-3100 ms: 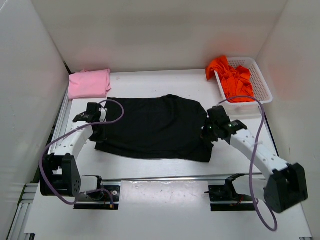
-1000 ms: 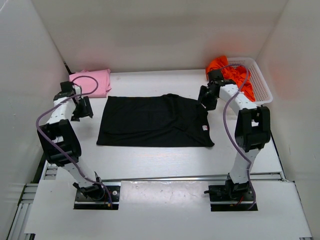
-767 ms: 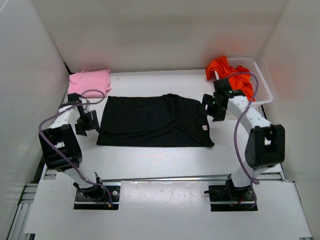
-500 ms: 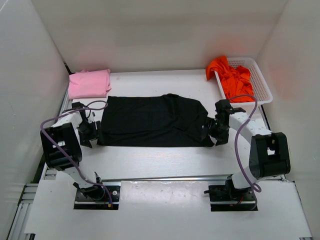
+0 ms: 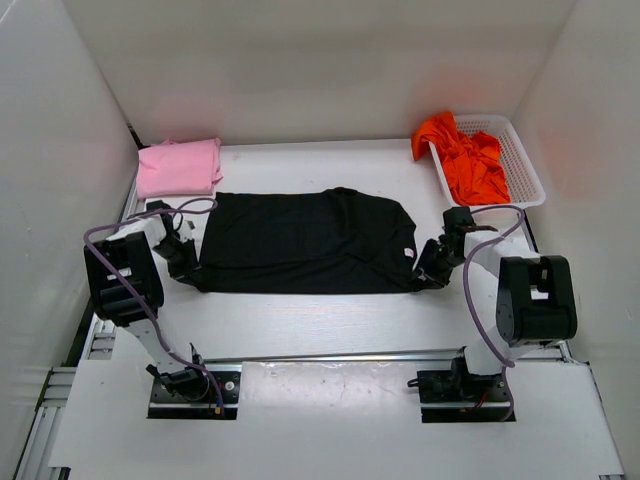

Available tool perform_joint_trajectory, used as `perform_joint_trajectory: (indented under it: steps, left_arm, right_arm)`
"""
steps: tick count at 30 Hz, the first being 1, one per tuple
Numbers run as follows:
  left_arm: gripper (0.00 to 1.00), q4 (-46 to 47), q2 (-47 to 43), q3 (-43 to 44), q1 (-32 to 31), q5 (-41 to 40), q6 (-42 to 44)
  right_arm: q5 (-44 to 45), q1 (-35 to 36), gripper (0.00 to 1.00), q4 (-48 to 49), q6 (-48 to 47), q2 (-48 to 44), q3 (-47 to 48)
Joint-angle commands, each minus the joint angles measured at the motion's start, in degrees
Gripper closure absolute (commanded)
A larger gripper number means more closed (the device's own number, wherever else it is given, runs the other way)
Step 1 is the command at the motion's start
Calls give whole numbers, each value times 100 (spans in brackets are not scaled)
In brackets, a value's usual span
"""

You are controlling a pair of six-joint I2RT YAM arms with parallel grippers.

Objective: Fold and stack the t-shirts
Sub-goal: Fold the flattened tshirt in 1/3 of the way

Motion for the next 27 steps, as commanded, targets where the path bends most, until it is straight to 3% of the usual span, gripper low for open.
perform_joint_trajectory:
  steps: [1,3,5,9,16,18,19,20,22,24,27]
  left_arm:
    - [87,195,121,-35,-20,159,32]
    - [90,195,121,-35,-20,159,32]
    - [90,195,-28,-35,-20,159,32]
    - [90,11,-510,-271,-20,-323,32]
    - [88,-455,-1654,-984,147,-1027,32]
    - [80,-535,-1821,-1151,147,-1159,32]
    - [60,-622,-1952,-1273,147,-1159,32]
    - [48,-623,-2006,-1275,147,-1264,32]
    - [31,-623,-2059,-1336,147,-1378,32]
    - [30,-623,-2129,-1074,147,-1606,32]
    - [30,-317,-2559,-362,-404,-2176,32]
  right_arm:
    - [41,-62,64,473,114,382,-34]
    - [-30,-62,86,473,166,383,-33]
    - [-82,-62,98,473,167,304,-103]
    - [-30,-62,100,34,167,-170,-331]
    - [-170,-1,100,-564,210,-1936,-1535]
    - [-118,218,100,-635,438,-2401,-1834]
    - [-65,315,100,-635,561,-2525,-2113]
    - [-65,498,100,-635,745,-2675,-2238]
    - [110,640,100,-635,878,-2737,-2371]
    - [164,702,100,-635,948,-2738,-2433]
    - [225,702,100,-582,949,-2668,-2381]
